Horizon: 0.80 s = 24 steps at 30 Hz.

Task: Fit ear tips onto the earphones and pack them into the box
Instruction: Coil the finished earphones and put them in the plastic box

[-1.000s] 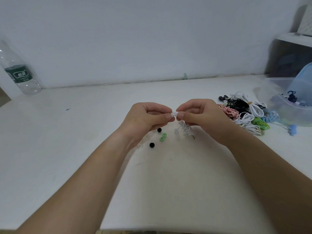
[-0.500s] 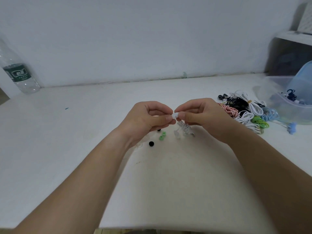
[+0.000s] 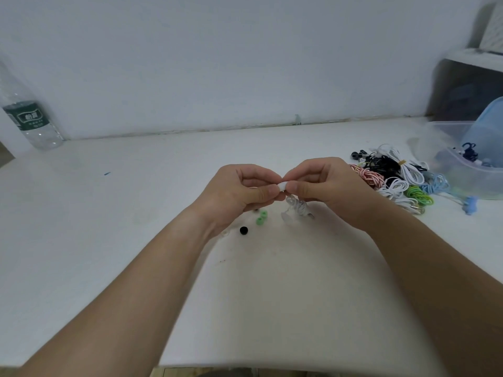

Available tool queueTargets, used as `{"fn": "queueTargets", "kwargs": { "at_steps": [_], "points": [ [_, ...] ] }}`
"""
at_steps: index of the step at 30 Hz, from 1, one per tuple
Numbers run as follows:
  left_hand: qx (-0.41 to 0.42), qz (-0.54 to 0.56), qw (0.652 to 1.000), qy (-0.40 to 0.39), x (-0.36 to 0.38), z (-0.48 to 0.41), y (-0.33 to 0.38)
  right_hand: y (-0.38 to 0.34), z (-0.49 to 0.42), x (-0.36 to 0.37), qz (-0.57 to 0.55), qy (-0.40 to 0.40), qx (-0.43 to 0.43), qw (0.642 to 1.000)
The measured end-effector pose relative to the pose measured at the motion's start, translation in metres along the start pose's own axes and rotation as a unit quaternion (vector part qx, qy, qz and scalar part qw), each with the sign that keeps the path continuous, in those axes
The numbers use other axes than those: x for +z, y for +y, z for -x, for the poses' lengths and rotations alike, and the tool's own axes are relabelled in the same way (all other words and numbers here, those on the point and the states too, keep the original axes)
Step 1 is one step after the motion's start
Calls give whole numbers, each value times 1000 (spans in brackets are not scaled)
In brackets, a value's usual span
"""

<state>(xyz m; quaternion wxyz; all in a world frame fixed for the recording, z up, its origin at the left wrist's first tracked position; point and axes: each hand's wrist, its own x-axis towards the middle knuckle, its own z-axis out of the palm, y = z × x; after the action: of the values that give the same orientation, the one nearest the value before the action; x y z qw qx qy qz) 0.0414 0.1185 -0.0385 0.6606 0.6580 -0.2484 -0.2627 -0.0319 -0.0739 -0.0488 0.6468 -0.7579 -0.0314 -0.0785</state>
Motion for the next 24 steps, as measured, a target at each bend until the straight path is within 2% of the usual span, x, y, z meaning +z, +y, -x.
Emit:
{"fn": "queueTargets", "kwargs": {
  "at_steps": [16, 24],
  "points": [
    [14, 7, 1000, 8, 1, -1, 0, -2, 0, -1, -6, 5, -1, 1000],
    [22, 30, 999, -12, 0, 0, 1, -3, 0, -3, -12, -6, 16, 1000]
  ]
}}
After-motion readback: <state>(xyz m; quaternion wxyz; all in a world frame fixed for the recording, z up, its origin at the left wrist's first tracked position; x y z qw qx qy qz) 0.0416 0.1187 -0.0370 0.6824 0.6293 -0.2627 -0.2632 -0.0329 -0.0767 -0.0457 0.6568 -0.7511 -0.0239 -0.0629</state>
